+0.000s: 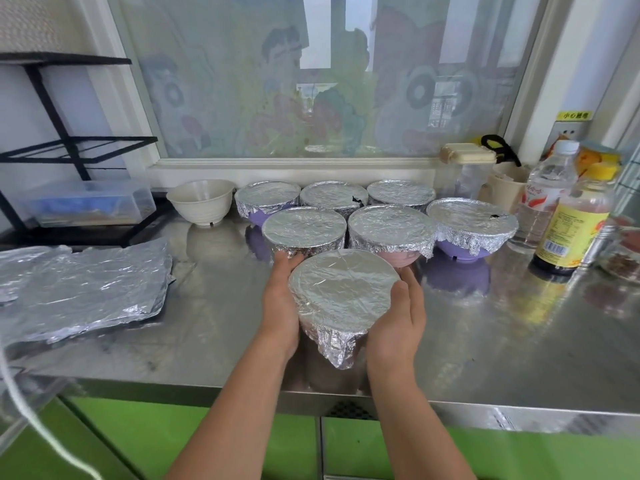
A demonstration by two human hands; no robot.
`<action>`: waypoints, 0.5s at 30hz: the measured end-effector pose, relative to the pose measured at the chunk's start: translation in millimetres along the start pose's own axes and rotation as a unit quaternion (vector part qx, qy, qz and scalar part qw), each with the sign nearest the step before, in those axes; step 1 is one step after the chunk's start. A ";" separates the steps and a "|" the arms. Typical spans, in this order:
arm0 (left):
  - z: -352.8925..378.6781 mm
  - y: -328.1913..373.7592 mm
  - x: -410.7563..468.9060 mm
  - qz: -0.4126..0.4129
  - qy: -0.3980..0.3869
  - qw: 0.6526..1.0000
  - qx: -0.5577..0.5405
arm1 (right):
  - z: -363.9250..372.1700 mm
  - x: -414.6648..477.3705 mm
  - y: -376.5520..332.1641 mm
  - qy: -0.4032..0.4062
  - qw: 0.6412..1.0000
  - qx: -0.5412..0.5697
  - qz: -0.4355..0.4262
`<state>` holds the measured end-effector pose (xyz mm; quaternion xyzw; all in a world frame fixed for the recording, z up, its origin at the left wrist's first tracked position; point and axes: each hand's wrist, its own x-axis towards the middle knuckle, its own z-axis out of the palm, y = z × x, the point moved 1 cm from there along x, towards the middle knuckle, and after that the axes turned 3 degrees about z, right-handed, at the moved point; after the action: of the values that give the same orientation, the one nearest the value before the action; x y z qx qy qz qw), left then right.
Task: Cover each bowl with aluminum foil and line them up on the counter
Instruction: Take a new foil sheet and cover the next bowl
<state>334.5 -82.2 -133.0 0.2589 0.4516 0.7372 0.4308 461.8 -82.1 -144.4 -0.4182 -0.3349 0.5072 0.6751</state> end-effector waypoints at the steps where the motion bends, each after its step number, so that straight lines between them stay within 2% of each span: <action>1: 0.6 -0.7 -2.1 0.002 -0.001 1.000 -0.007 | -0.4 0.6 -1.0 -0.005 1.000 -0.003 0.008; 6: -5.1 -7.7 -6.1 0.029 -0.032 0.999 -0.004 | -7.2 13.7 -8.5 -0.053 0.996 -0.061 0.022; 11: -0.9 -17.4 -16.1 0.041 -0.021 0.999 -0.012 | -7.0 15.8 -6.5 -0.065 0.994 -0.086 0.005; 15: -8.4 -15.1 -14.2 0.055 -0.043 0.997 0.035 | -15.7 18.4 -13.1 -0.137 0.981 -0.135 -0.003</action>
<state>341.1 -95.0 -150.2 0.3299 0.4435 0.7318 0.3987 485.7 -69.7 -138.8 -0.4309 -0.4909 0.5075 0.5620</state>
